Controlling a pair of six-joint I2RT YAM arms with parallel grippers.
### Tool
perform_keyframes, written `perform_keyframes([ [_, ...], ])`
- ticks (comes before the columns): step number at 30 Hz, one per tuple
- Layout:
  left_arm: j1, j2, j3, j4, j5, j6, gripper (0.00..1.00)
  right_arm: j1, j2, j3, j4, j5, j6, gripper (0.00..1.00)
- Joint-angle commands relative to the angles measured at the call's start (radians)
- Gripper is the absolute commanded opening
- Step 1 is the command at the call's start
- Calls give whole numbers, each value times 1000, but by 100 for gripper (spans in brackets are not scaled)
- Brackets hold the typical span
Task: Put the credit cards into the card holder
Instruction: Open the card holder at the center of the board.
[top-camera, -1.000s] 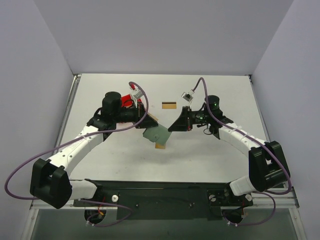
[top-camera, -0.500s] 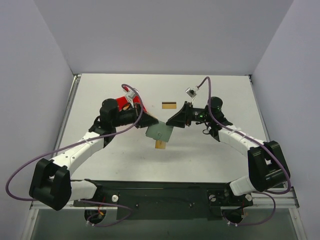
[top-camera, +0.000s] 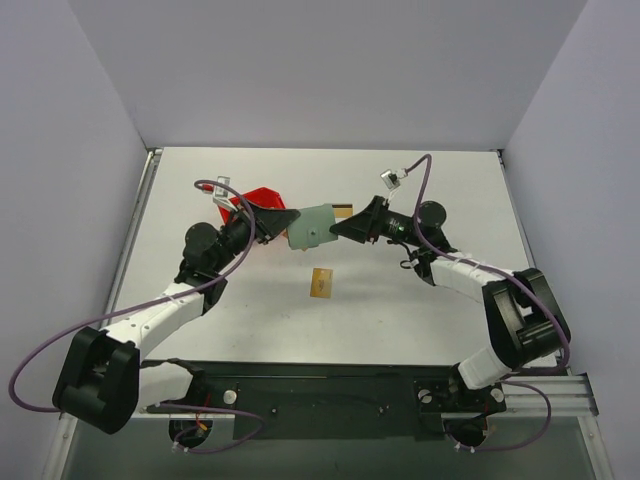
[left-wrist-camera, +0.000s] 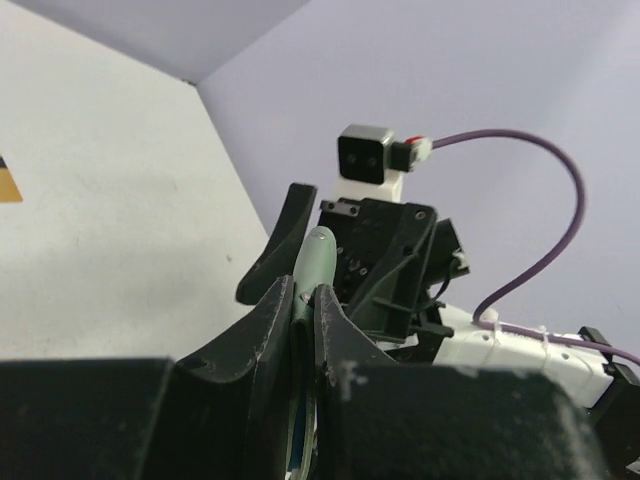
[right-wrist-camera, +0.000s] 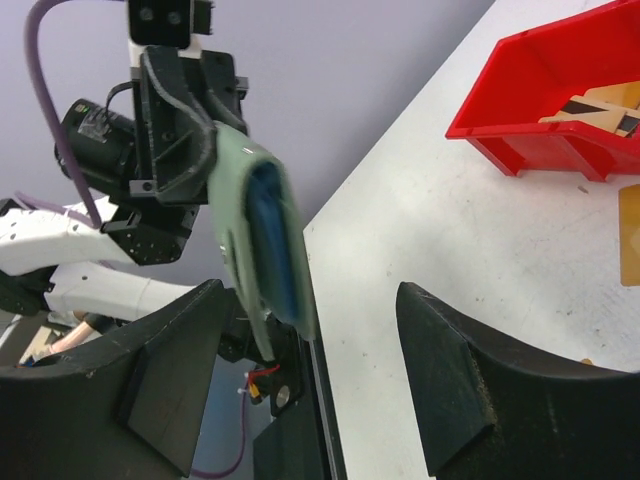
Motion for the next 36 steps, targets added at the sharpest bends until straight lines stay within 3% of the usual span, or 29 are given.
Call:
perform_keyframes([
  [1,4,-41,3,142,-85,-48,0,9,22,-3,159,57,50,64],
  [11,2,-21,-15,183,-87,-57,0,32,178,69,469,74,337,59],
  [15,2,-16,-14,182,-84,-54,0,64,185,97,466,73,321,51],
  [26,8,-13,-15,145,-107,-58,0,68,125,79,467,64,296,49],
  [33,7,48,-15,209,-73,-121,0,75,114,103,466,57,294,48],
  [36,7,56,-20,224,-71,-130,0,78,106,112,466,53,294,41],
])
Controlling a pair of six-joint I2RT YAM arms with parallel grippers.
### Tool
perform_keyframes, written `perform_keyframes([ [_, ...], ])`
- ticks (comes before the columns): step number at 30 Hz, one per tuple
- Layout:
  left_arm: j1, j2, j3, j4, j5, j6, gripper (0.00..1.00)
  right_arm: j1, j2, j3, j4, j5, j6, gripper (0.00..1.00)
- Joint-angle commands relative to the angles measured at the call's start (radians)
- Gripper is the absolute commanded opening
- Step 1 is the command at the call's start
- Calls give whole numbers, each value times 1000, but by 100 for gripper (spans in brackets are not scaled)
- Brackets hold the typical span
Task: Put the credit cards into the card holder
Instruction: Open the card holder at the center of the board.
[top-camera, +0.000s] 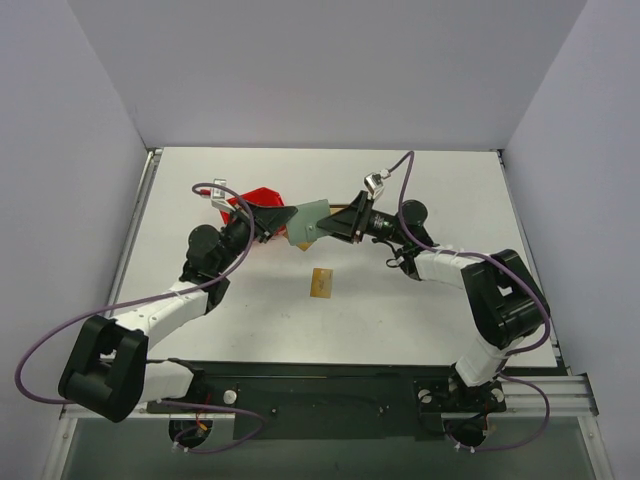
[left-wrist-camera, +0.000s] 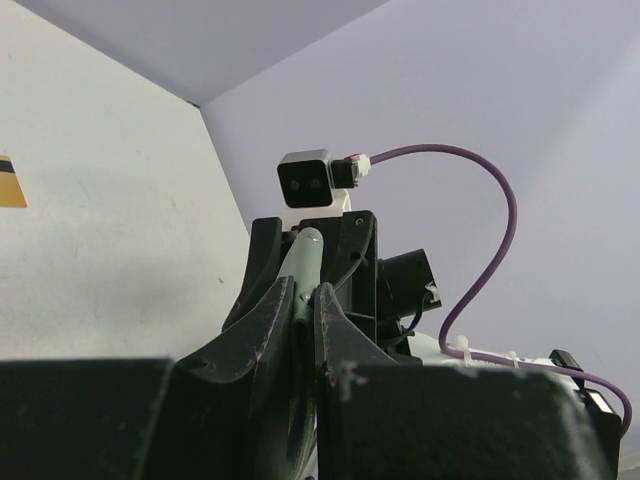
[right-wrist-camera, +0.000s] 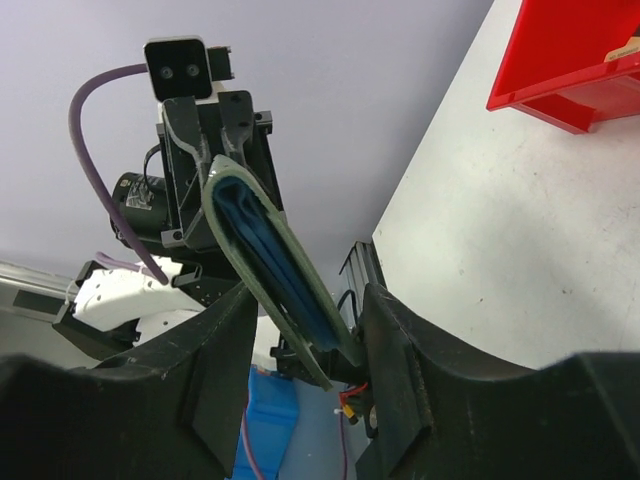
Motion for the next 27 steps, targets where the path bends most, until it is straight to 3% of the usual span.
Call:
perform_keyframes([
  [1,0,9,7,108,22,-39,0,16,-58,54,383,-25,-13,39],
  [5,0,-3,9,88,13,-28,2,16,-68,57,380,-37,-3,16],
  [7,2,-9,12,68,16,-13,16,18,-69,62,359,-48,-9,1],
  [12,37,-25,74,-47,113,45,60,-8,-78,100,326,-151,-6,0],
  [14,60,-35,117,-132,184,90,71,-31,-80,122,326,-214,14,0],
  [23,86,-123,269,-555,413,389,76,-53,-78,195,386,-473,131,0],
  [27,86,-141,297,-634,512,447,76,-42,-86,204,388,-531,139,0],
])
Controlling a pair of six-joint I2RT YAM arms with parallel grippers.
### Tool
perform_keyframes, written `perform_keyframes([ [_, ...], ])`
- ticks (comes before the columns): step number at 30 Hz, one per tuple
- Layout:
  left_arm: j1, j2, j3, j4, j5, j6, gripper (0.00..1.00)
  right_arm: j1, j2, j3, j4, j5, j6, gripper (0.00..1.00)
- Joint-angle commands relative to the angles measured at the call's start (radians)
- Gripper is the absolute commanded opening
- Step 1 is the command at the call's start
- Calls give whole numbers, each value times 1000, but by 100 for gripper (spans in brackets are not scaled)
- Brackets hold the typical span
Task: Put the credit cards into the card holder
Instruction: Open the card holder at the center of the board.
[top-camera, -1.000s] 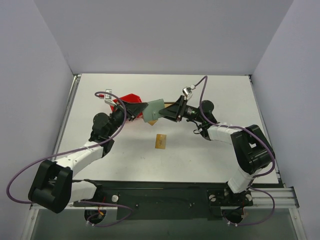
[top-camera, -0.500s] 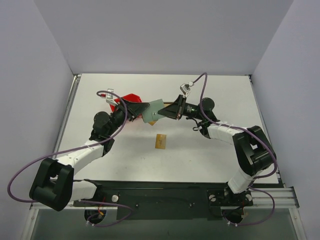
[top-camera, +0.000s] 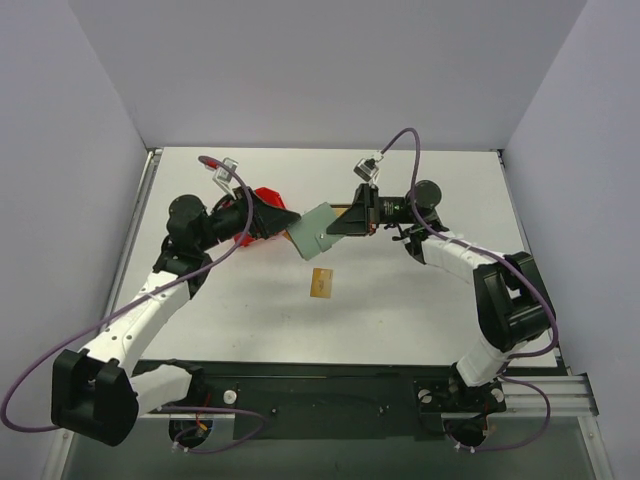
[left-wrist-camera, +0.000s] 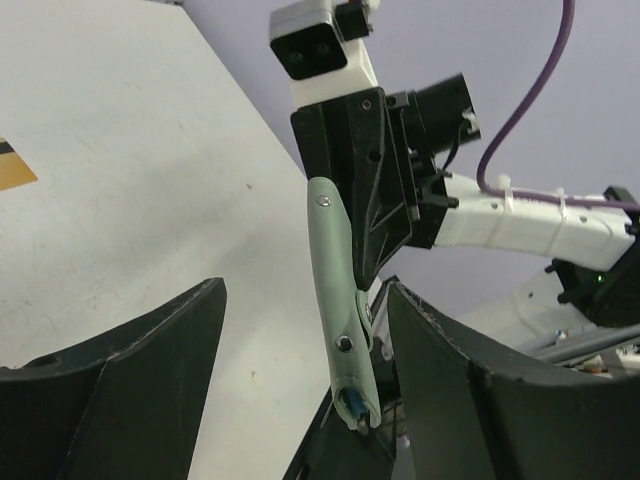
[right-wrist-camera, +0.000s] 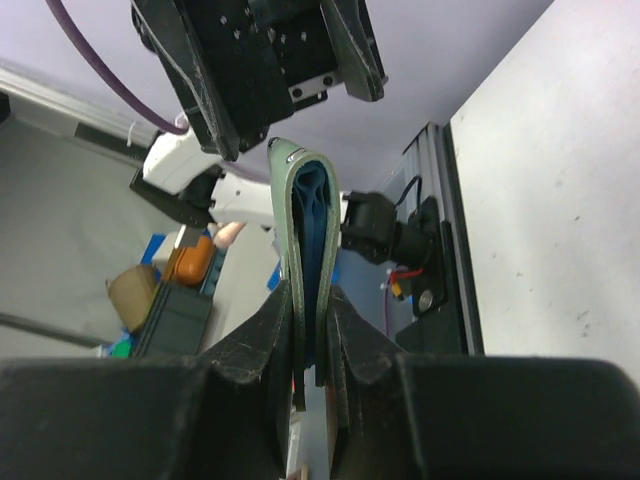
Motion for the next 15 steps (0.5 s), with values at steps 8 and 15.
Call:
perform_keyframes([
  [8,0,-9,132,-374,256,254,70,16,-103,46,376,-171,-3,0],
  [15,-28,18,195,-461,289,305,68,47,-158,30,48,-176,-289,0],
])
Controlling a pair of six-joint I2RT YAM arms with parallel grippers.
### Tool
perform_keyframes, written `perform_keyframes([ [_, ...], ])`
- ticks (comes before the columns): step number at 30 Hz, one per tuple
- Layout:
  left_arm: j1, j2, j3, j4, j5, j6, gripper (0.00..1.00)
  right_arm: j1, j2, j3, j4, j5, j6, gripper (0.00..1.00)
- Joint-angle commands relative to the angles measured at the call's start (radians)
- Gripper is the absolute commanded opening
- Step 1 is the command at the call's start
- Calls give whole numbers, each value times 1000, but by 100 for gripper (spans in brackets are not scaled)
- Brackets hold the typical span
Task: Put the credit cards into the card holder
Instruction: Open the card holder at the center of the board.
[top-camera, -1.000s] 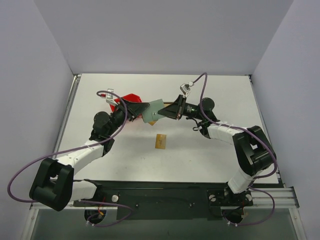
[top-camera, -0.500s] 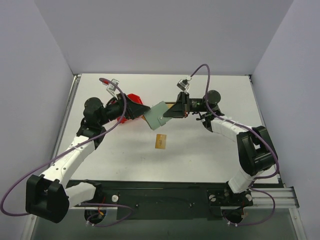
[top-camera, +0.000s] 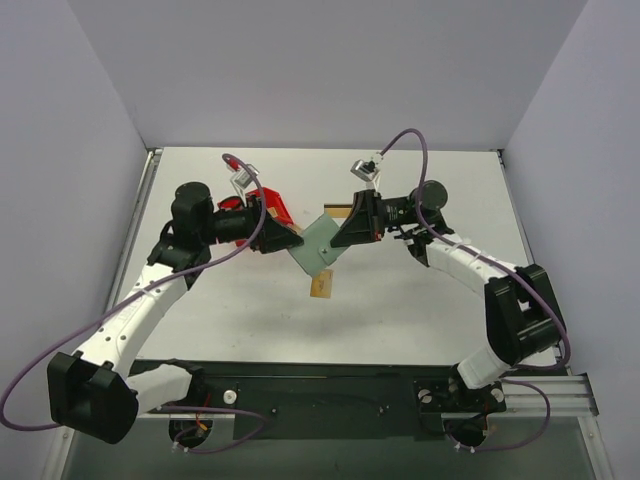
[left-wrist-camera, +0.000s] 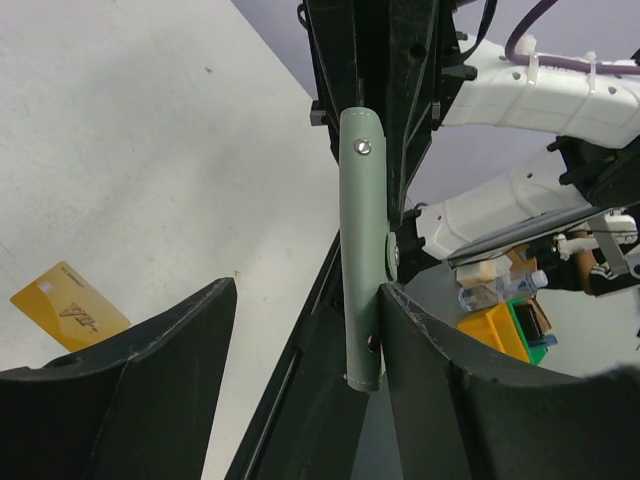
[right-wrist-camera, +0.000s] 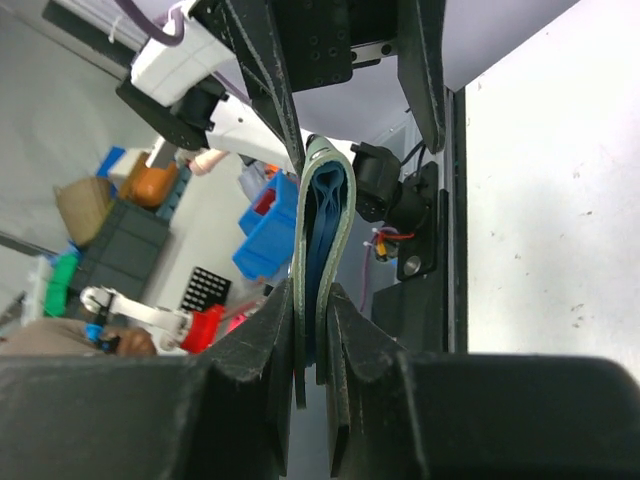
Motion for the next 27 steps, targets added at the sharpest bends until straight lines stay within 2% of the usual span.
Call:
perform_keyframes([
  [1,-35,22,70,-89,45,80,68,24,-98,26,-47,-30,-259,0],
  [2,-46,34,81,-100,43,85,67,27,-109,30,-110,-23,-348,0],
  [3,-62,40,86,-104,43,94,67,32,-130,33,-292,-18,-420,0],
  [4,-73,51,98,-109,43,97,66,35,-145,55,-395,-3,-592,0],
  [5,-95,61,109,-112,45,109,65,41,-177,72,-695,10,-837,0],
  [6,-111,68,115,-124,45,114,64,47,-188,134,-912,61,-979,0],
  [7,-119,80,127,-132,42,124,63,67,-202,229,-1261,136,-1294,0],
  [8,-127,84,133,-146,40,132,61,84,-199,259,-1430,161,-1374,0],
  [9,-132,95,142,-153,40,141,60,92,-186,291,-1514,154,-1427,0],
  [14,-138,104,182,-236,32,193,50,99,-167,288,-1527,157,-1426,0],
  [20,-135,92,241,-348,0,289,49,98,-172,287,-1534,158,-1426,0],
  [27,-138,103,245,-333,31,283,47,99,-167,288,-1534,140,-1430,0],
])
